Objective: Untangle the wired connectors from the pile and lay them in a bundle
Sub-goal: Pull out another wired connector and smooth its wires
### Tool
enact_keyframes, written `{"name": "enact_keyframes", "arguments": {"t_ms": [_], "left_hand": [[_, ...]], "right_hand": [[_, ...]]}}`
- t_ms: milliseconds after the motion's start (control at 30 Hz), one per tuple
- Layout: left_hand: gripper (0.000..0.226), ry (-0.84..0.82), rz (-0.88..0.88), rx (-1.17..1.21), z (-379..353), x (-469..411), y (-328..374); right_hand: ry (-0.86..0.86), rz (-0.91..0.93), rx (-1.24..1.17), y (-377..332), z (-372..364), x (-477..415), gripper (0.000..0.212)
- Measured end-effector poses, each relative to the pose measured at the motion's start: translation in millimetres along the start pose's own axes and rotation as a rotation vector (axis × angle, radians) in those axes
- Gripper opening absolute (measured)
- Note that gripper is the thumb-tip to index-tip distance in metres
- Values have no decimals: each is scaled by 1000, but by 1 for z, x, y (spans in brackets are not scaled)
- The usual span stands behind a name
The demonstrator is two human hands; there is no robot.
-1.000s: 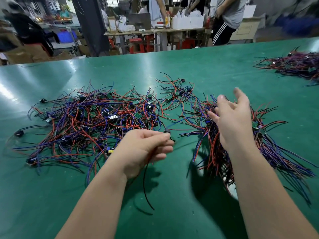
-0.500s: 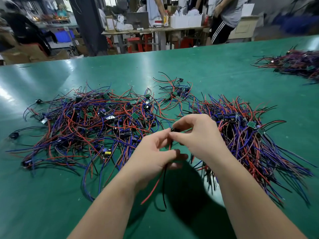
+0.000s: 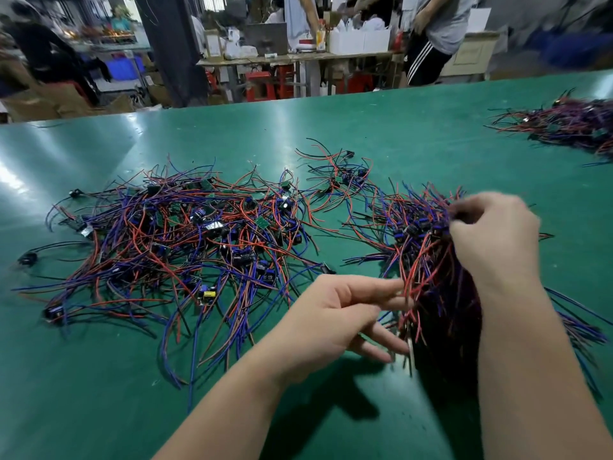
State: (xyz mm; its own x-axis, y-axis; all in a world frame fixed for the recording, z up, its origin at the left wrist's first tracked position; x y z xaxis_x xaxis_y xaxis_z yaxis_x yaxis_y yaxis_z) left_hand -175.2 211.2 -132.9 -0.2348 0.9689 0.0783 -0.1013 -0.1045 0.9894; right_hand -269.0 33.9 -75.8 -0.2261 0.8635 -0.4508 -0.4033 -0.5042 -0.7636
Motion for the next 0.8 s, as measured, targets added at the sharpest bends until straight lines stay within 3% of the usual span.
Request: {"name": "enact_keyframes", "arguments": {"t_ms": [100,233,300,433,533,633,800], "left_hand": [[46,161,46,-189,12,0,-5],[39,596,-59,-875,50,5,2],[37,610,-53,-1112,58,2,-3],[40,485,154,-1381,62,-5,-31],[41,500,145,-1461,62,-7,-36],[37,615,72,-1470,66,-5,-25],[20,846,-250,-1029,73,11,10]], "right_hand": [[-103,-117,79,9,-2,3,28],[-82,-142,84,9,0,2,26],[-111,-118,102,8,-2,1,20],[-69,48,54,-15,-5,7,23],[-57,157,-110,-38,-11,21,19],[-254,164,-256,-52,-33,38,14],[-451,102,-271,-53,-54,51,17]]}}
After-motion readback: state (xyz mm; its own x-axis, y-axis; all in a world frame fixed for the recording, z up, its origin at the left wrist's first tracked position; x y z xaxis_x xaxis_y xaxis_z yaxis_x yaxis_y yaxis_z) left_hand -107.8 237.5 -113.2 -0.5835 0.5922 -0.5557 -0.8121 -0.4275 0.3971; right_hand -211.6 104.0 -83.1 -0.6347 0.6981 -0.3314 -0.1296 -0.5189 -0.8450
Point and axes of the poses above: each hand's wrist, its own x-axis away from the middle knuckle, its own z-axis out of the back of the hand, y = z × x, the point moved 6 cm from there along -x, towards the middle knuckle, and after that the axes turned 13 degrees about -x, right-handed, at the moved point
